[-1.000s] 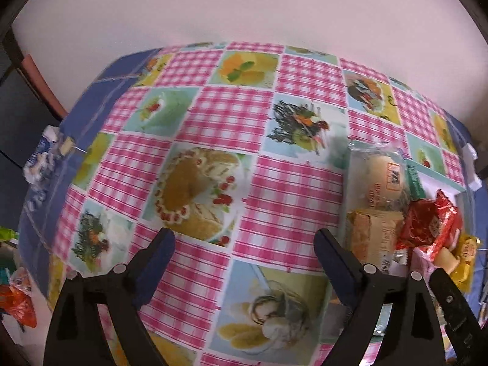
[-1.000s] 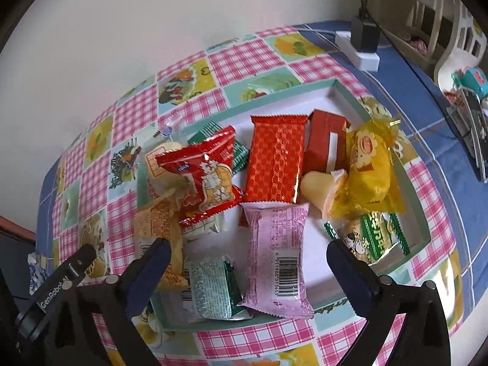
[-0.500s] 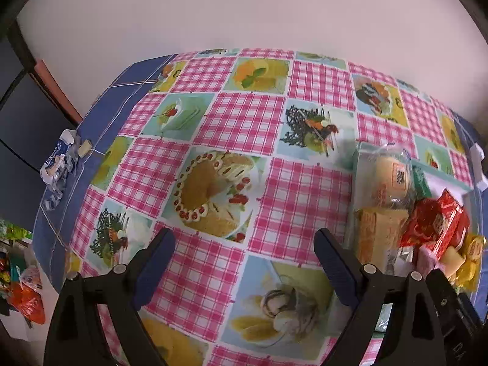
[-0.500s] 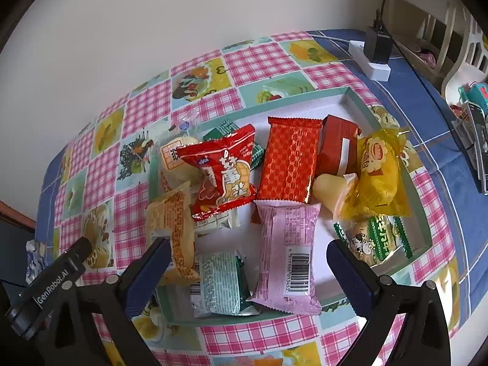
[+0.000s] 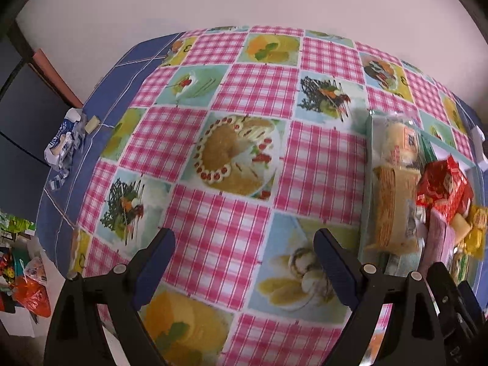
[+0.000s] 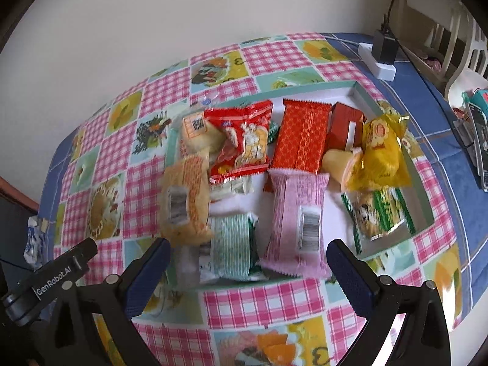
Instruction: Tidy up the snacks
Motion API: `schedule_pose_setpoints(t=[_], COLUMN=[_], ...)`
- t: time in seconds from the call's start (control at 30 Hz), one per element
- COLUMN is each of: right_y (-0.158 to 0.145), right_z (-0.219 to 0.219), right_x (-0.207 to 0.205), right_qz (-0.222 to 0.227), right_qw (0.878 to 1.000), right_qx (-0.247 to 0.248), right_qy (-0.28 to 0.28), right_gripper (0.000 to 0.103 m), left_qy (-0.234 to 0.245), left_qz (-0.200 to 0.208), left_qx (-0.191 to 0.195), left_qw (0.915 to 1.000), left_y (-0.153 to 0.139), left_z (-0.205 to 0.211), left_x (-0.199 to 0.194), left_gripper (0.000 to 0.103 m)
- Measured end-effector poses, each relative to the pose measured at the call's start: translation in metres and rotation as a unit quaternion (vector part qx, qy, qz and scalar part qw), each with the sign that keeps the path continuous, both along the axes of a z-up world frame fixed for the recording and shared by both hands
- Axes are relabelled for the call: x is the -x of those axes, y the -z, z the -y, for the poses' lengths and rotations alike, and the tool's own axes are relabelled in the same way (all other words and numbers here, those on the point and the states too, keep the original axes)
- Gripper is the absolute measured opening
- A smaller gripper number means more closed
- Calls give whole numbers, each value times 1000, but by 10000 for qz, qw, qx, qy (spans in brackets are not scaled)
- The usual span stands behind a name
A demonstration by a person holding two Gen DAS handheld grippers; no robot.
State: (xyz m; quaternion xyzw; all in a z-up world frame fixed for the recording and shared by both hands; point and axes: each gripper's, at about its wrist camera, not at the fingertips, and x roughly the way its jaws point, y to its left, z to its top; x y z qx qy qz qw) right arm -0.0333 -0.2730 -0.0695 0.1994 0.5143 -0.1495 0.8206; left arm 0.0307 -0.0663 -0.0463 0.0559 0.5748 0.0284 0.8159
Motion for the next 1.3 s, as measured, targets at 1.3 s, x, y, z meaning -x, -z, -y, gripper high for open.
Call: schedule_pose_setpoints(t=[1.3], right_y=[-8], right_z=[-18], right_x=[24], right_qz=[31], right_qw=[9997], right_qx=[118], right_qy=[-215], right_gripper=[103], left_qy=[163], left_qz=[-5], left_qx=[403], left_qw=[9991], left_y=[-6], left_z=[-36], left_x=[41], left_gripper=[93])
